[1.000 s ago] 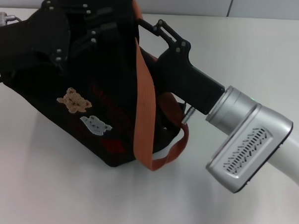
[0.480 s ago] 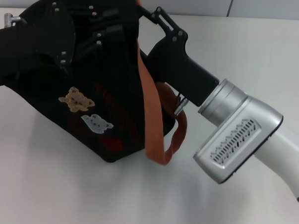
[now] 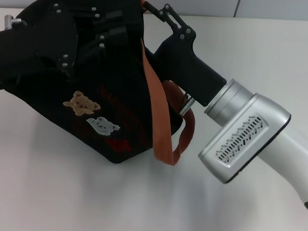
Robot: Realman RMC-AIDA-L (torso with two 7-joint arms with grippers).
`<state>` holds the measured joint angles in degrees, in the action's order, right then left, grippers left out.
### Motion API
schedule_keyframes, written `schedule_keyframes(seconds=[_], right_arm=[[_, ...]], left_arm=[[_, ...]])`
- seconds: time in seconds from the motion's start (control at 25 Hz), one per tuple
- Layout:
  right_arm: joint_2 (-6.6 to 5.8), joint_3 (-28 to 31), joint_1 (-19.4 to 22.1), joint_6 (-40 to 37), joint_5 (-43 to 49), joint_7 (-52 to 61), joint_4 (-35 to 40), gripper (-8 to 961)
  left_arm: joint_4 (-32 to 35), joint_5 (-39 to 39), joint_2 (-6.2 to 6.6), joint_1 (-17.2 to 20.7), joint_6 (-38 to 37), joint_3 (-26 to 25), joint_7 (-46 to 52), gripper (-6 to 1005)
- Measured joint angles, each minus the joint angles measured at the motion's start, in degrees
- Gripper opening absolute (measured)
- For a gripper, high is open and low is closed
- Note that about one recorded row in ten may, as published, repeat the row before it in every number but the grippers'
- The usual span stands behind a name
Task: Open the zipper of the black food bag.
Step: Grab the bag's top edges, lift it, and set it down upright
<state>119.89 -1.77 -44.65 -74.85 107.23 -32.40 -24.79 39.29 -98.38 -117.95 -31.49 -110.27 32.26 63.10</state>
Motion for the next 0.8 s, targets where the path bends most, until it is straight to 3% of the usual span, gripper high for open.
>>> schedule_keyframes(seconds=[0.8], right_arm=[[-0.01, 3.3, 0.0, 1.4, 0.4, 0.0, -0.7, 832]], left_arm=[[-1.2, -0.4, 0.0, -0.2, -0.1, 0.1, -1.2, 190]])
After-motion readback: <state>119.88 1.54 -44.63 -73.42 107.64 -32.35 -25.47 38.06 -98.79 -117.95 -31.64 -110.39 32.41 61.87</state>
